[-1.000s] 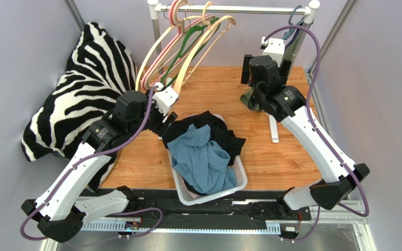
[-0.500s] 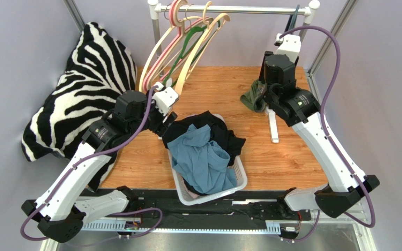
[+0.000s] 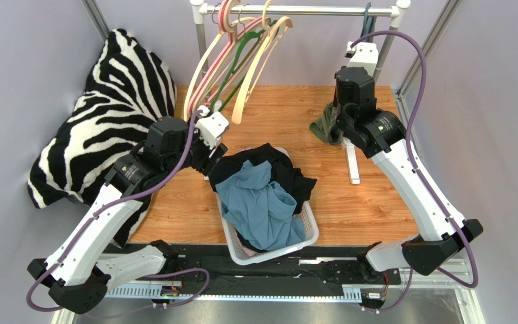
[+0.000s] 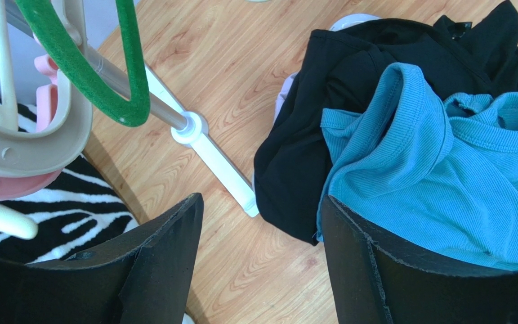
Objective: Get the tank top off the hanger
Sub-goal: Pick up the hanger from the clothesline.
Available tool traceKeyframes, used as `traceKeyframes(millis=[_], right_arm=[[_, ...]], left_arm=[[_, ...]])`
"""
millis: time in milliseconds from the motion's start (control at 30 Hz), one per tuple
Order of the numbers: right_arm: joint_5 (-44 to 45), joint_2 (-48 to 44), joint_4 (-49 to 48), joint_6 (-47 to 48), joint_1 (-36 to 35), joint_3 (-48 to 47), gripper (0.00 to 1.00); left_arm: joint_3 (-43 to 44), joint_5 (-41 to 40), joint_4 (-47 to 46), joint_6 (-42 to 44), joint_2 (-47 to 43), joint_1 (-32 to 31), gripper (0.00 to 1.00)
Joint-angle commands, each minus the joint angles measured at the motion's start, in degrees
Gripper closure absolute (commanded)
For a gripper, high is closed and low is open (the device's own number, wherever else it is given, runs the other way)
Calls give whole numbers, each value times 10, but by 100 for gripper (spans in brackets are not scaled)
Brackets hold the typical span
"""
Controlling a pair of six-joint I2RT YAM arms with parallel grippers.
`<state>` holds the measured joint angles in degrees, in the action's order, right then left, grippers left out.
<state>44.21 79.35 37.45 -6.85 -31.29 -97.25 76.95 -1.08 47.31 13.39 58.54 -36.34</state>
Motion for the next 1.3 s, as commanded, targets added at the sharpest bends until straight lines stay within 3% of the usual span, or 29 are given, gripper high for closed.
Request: traceKeyframes(millis=[0, 267, 400, 600, 900, 1067, 1267], right_arm=[[-45, -17, -30, 36, 3, -29, 100], [-152, -67, -184, 143, 3, 12, 100], [-202, -77, -215, 172, 3, 15, 100], [-259, -117, -215, 146, 4, 43, 100], [-293, -238, -225, 112, 4, 202, 100], [-293, -274, -288, 110, 4, 266, 100], [-297, -248, -416, 121, 4, 277, 100]], left_arm=[[7, 7, -14, -8, -14, 2, 27], [5, 5, -14, -8, -16, 4, 28], [4, 6, -15, -9, -17, 6, 28], [1, 6, -16, -9, -21, 8, 28], [0, 7, -19, -10, -20, 8, 29], [4, 7, -18, -10, -19, 8, 29], [5, 7, -16, -9, -16, 10, 29]])
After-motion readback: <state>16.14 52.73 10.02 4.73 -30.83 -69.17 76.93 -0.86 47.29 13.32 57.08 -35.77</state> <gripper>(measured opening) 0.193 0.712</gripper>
